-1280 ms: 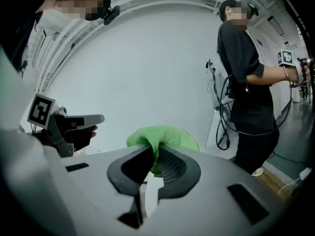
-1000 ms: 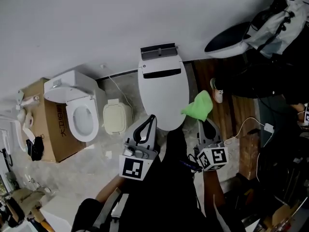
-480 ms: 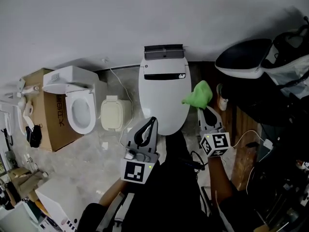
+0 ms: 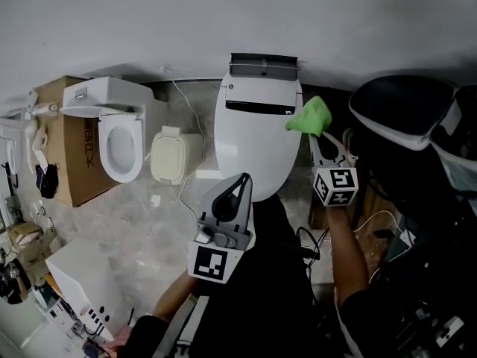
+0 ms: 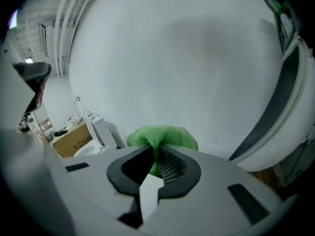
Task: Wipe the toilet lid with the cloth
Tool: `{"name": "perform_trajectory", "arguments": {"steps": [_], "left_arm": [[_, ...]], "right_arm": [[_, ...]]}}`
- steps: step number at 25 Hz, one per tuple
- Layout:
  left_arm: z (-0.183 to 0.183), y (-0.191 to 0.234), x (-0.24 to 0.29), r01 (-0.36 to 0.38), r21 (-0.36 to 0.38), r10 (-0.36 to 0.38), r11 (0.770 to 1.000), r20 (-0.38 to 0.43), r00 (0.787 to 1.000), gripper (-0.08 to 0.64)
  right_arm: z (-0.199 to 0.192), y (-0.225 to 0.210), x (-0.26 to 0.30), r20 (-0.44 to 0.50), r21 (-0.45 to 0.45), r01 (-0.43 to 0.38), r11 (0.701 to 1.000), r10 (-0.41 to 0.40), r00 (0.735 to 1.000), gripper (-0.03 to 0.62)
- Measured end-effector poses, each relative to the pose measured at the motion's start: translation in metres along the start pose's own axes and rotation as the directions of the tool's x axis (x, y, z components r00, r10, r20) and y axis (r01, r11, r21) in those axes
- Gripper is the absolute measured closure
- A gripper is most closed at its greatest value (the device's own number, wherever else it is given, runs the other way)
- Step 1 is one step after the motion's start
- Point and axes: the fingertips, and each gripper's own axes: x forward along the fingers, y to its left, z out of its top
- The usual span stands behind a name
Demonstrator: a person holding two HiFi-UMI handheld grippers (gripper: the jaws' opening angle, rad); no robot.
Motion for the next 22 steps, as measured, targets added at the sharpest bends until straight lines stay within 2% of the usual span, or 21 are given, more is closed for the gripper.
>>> {"name": "perform_trajectory", "arguments": {"steps": [5,12,17,22], "left_arm": [[-0.022,0.007,0.021,-0.058,-0.006,0.058,0.998,-0.019,0.998,0.551],[-0.05,0.012,0.05,-0.099,-0.017,0.098,0.995,-0.043,0.994,0.551],[-0.073,0.02,0.065,-0.136,-0.026,0.134,0.99,-0.052,0.99,0.551],[-0.091,0.026,0.07,-0.156,-0.054,0.152,0.986,-0.077,0.985,0.551]], "right_arm": [[-0.021,-0.029,0.057,-0.044,-0.012,-0.014,1.0,0.013,0.999,0.554],[-0.069,-0.065,0.133,-0.135,-0.045,-0.026,0.999,0.019,0.991,0.554],[-0.114,-0.09,0.188,-0.233,-0.145,-0.029,0.989,-0.006,0.972,0.554],[-0.154,-0.107,0.223,-0.341,-0.241,-0.043,0.97,-0.043,0.939,0.554]]}}
